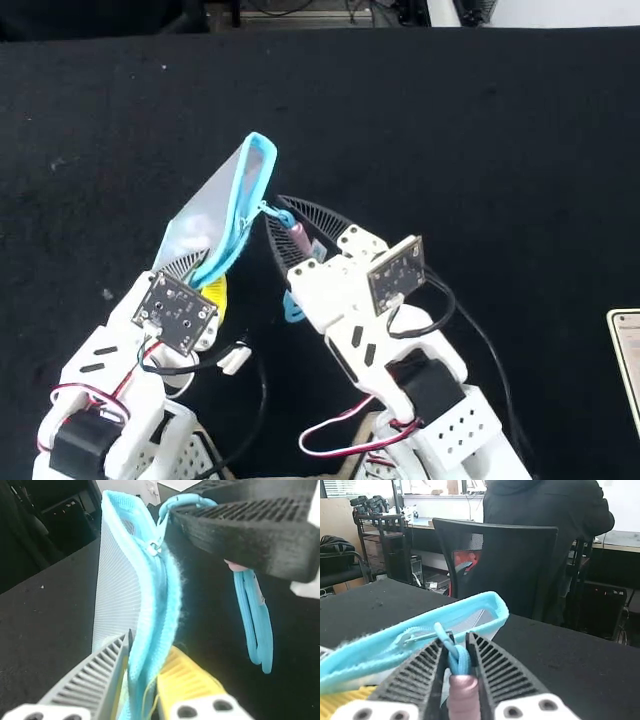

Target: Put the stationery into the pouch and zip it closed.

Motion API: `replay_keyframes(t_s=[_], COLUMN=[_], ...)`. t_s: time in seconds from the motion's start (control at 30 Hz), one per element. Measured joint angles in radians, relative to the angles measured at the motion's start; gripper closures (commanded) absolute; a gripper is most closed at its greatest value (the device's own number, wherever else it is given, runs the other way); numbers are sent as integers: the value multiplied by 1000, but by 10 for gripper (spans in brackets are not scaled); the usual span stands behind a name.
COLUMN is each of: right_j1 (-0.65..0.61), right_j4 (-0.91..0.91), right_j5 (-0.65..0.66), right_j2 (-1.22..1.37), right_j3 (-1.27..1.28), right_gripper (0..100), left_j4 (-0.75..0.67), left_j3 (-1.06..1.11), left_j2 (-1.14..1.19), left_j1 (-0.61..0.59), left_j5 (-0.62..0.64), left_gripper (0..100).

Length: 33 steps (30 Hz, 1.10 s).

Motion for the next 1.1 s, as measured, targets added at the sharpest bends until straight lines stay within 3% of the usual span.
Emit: replay_keyframes(t_s=[0.47, 0.83, 1.1], right_j1=[110, 117, 110], right_j4=[-152, -152, 35], right_j5=[2, 2, 2], right_j2=[279, 293, 270], right_j3=[-40, -46, -120], right_gripper=[987, 987, 959], left_j4=[0, 0, 0], left_j3=[0, 0, 0], left_j2=[8, 9, 6], left_j1=[11, 12, 12], left_j5=[-2, -2, -2], left_gripper=[971, 971, 971])
